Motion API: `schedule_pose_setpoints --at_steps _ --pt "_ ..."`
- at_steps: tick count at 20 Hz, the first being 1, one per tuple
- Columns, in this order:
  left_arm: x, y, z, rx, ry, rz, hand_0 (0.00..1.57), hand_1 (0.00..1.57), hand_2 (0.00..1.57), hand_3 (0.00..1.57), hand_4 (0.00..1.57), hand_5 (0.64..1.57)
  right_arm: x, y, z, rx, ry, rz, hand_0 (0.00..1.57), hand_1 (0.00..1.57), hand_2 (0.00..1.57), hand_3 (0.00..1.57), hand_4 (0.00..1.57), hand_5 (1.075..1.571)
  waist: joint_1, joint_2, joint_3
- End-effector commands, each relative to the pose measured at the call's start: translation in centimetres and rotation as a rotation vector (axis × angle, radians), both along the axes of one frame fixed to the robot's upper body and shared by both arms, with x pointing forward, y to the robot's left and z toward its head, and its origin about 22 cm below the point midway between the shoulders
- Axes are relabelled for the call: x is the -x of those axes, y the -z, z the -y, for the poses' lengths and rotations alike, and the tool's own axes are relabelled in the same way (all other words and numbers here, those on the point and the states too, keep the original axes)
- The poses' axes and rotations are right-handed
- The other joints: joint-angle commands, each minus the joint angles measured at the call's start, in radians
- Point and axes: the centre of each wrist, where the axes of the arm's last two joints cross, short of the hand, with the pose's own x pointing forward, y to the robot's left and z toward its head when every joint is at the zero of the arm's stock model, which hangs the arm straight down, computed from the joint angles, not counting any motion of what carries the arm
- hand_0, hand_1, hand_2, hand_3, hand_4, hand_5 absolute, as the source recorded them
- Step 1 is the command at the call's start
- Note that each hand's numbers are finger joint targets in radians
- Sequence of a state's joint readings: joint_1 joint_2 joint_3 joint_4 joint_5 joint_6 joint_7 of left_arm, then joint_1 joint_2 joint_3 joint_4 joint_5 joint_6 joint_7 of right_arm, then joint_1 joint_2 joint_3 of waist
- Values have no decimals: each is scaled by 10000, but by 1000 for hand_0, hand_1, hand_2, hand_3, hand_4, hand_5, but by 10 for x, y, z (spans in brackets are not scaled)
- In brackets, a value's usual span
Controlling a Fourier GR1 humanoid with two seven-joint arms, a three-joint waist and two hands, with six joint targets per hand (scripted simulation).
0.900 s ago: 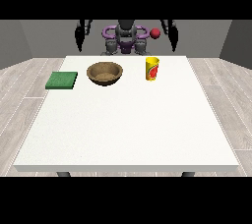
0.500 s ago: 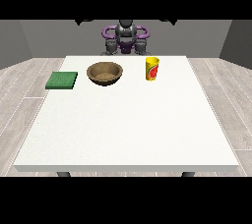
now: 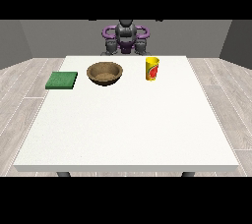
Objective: Pick the cup and pour the ball into the bowl, then pick the bowl and place it on the pad
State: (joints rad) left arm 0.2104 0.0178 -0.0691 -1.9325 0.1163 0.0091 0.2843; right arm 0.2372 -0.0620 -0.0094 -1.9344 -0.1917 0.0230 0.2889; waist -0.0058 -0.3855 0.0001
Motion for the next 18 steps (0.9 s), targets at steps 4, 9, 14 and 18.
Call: schedule_pose_setpoints --at_steps 4,9,14,18 --pt "-4 -5 32 -343 -139 1920 0 0 0 0 0 1541 9 -3 12 -59 -140 1705 0 0 0 0 454 1571 -202 1897 3" --pt "-24 24 14 -642 -288 3219 0 0 0 0 0 1524 -4 17 21 -58 -321 2541 0 0 0 0 382 1571 -389 3417 1" --pt "-42 45 22 -1313 -589 4109 0 0 0 0 0 1501 -11 33 31 -159 -582 3509 0 0 0 0 349 1571 -728 4269 0" --pt "-60 49 33 -1481 -686 4245 0 0 0 0 0 1500 -18 46 46 -99 -888 3545 0 0 0 0 296 1571 -708 4436 0"
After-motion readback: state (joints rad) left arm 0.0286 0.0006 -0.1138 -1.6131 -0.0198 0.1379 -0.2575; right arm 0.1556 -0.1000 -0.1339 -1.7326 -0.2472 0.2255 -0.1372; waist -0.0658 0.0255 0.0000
